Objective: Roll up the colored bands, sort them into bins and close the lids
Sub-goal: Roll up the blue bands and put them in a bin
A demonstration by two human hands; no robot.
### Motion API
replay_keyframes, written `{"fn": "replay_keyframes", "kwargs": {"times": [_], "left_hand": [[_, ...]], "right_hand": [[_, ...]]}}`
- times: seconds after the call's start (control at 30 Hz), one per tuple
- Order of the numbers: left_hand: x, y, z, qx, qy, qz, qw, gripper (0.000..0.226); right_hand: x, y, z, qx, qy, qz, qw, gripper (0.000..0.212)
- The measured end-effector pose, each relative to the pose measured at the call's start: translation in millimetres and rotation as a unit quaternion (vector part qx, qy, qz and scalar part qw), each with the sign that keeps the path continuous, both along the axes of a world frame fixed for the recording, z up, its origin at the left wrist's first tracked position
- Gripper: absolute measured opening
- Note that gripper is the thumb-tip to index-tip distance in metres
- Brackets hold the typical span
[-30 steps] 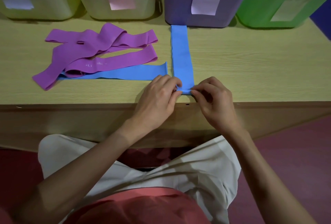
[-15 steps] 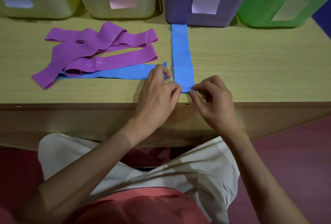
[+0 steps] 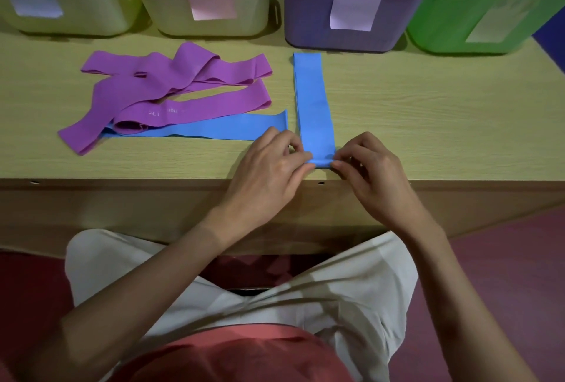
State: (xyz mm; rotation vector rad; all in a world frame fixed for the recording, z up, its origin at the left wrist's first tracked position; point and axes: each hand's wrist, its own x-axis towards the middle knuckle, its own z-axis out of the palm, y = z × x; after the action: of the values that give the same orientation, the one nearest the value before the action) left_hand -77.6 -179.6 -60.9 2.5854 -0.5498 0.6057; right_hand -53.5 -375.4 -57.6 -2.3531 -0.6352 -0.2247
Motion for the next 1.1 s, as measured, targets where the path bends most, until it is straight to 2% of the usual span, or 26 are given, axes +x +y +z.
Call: {"fn": "replay_keyframes", "kwargs": {"times": [0.23, 0.37, 0.57, 0.8, 0.93, 1.1], "left_hand": [[-3, -7, -9, -0.063, -0.034, -0.002, 0.997, 0.014], [-1, -8, -4, -0.103, 0.034, 0.009, 0.994, 0.009], [1, -16, 5, -0.163, 0.101, 0.080, 0.978, 0.008], [7, -17, 17, -0.163, 0.146, 0.098, 0.971, 0.009], [8, -17, 22, -0.141, 0.145, 0.095, 0.975, 0.009], [1, -26, 16, -0.038, 0.064, 0.123, 0.990, 0.012]], "right_hand": [[-1, 2, 0, 0.002, 0.006, -0.013, 1.000, 0.013], [-2, 5, 2, 0.001, 0.023, -0.035, 0.999, 0.009], [-5, 20, 4, 0.017, 0.066, -0.136, 0.988, 0.009], [-6, 25, 1, 0.069, 0.022, -0.201, 0.977, 0.014], [-5, 21, -3, 0.076, -0.018, -0.113, 0.991, 0.004], [0, 7, -3, 0.052, -0.018, -0.031, 0.998, 0.012]]}}
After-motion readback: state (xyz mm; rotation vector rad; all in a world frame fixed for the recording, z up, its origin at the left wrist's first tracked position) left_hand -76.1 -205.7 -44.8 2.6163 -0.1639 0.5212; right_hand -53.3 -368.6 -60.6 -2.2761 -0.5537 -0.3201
